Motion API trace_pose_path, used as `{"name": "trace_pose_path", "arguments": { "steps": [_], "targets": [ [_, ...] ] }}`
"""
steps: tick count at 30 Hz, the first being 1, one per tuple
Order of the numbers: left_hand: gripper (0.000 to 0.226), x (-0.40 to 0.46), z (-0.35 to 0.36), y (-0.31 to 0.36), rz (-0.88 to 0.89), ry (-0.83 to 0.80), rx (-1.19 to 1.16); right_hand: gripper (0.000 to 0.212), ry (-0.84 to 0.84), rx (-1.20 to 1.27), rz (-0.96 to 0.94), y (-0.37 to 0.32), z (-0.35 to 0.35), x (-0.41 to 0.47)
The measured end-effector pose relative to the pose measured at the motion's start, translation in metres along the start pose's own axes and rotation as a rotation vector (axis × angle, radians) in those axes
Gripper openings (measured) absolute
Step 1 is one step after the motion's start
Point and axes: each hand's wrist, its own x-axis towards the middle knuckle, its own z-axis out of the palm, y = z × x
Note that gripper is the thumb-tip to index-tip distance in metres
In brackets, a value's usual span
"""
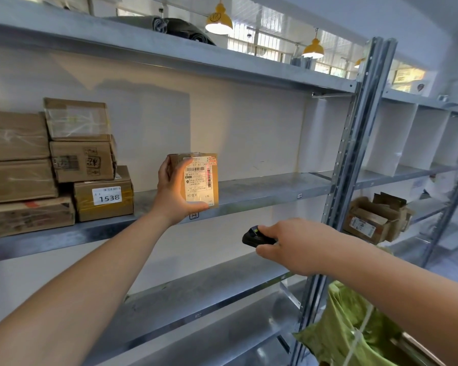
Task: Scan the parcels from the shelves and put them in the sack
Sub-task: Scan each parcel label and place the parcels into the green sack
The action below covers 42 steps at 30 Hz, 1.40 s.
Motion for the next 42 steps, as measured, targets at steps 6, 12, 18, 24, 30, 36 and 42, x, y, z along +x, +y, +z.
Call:
{"name": "trace_pose_path", "arguments": {
  "steps": [6, 12, 18, 24, 30, 36, 42],
  "targets": [
    [0.129, 0.001, 0.002, 0.0, 0.005, 0.007, 0.008, 0.053, -0.01, -0.024, 0.014, 0.002, 0.0, -0.009],
    [0.129, -0.001, 0.001, 0.002, 0.019, 0.013, 0.021, 0.053, -0.009, -0.017, 0.008, 0.004, 0.004, -0.015],
    [0.126, 0.0, 0.004, 0.001, 0.021, 0.038, 0.013, 0.056, -0.006, -0.018, 0.012, 0.005, 0.004, -0.017],
    [0.128, 0.0, 0.009, -0.004, 0.044, 0.065, 0.022, 0.052, -0.018, -0.063, 0.004, 0.002, 0.005, -0.02],
    [0.128, -0.002, 0.01, -0.004, 0.062, 0.07, 0.056, 0.053, -0.003, -0.047, -0.007, 0.004, 0.007, -0.016],
    [0.126, -0.001, 0.009, -0.005, 0.062, 0.067, 0.038, 0.054, -0.009, -0.039, -0.003, 0.008, 0.011, -0.011],
    [0.127, -0.001, 0.01, -0.007, 0.059, 0.058, 0.06, 0.054, -0.009, -0.034, 0.003, 0.011, 0.015, -0.008]
  ]
}}
